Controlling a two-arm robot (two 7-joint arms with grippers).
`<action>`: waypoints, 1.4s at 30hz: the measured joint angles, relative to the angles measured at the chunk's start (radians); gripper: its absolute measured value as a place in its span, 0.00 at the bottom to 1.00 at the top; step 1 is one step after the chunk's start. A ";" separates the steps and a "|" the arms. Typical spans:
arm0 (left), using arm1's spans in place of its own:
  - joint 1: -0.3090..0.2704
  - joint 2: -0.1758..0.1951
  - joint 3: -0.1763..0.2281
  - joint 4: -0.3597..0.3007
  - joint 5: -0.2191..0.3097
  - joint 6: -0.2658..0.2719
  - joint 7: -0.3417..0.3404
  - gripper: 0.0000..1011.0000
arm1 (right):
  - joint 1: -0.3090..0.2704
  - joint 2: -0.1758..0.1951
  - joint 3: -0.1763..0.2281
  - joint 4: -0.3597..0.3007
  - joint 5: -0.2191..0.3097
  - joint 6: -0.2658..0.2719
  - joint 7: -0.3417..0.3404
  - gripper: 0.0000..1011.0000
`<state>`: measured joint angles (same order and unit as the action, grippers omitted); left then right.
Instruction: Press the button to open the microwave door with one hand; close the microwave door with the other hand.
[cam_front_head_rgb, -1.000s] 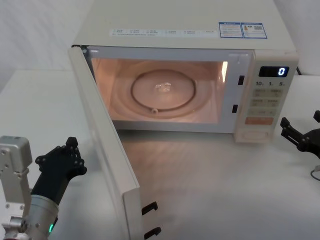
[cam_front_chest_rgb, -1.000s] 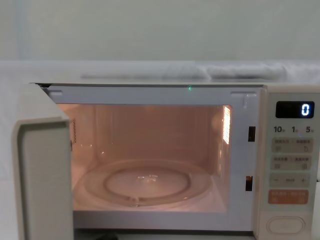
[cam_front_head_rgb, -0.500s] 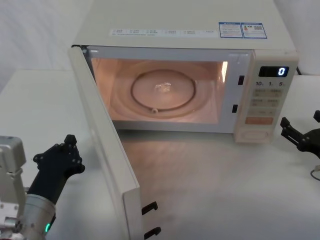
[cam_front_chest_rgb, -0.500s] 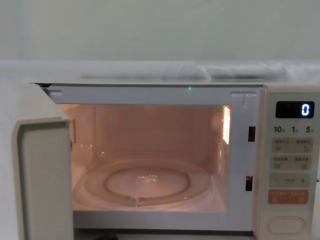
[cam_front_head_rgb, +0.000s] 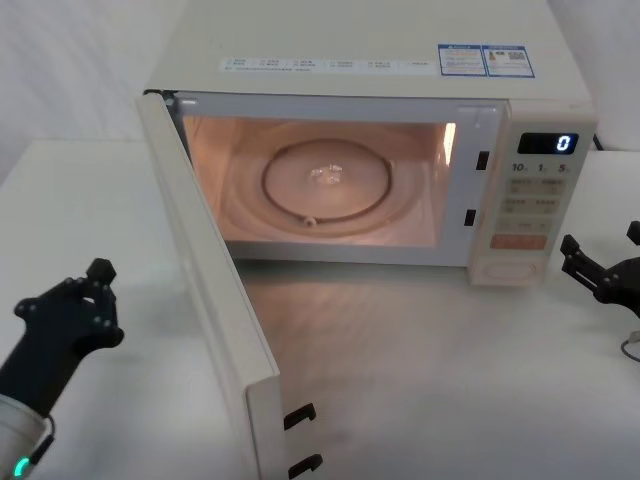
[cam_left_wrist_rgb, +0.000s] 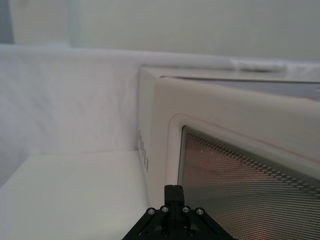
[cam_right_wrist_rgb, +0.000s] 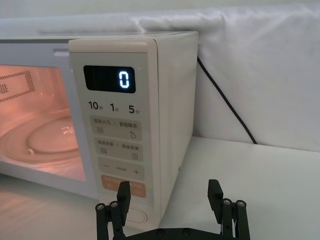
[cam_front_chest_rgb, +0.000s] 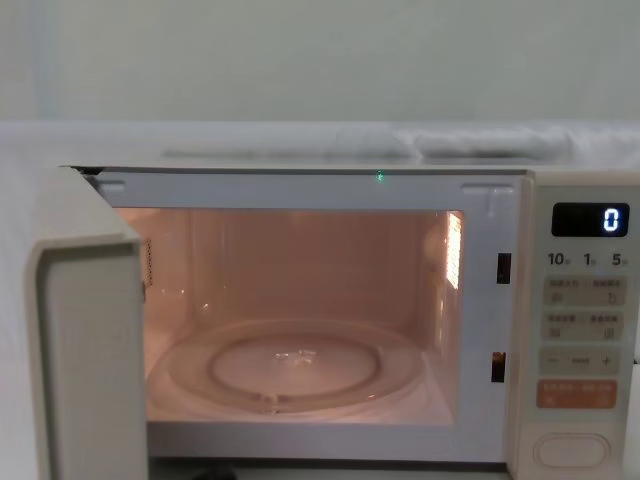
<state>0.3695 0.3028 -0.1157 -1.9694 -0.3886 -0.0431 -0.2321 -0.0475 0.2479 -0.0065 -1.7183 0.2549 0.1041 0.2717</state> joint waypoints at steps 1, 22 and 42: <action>0.006 0.008 -0.008 -0.007 -0.010 0.002 -0.009 0.00 | 0.000 0.000 0.000 0.000 0.000 0.000 0.000 0.99; 0.084 0.236 -0.091 -0.163 -0.273 0.044 -0.314 0.00 | 0.000 0.000 0.000 0.000 0.000 0.000 0.000 0.99; 0.000 0.346 0.036 -0.143 -0.321 0.083 -0.385 0.00 | 0.000 0.000 0.000 0.000 0.000 0.000 0.000 0.99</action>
<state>0.3700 0.6488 -0.0798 -2.1120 -0.7099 0.0397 -0.6174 -0.0474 0.2479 -0.0065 -1.7184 0.2549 0.1041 0.2717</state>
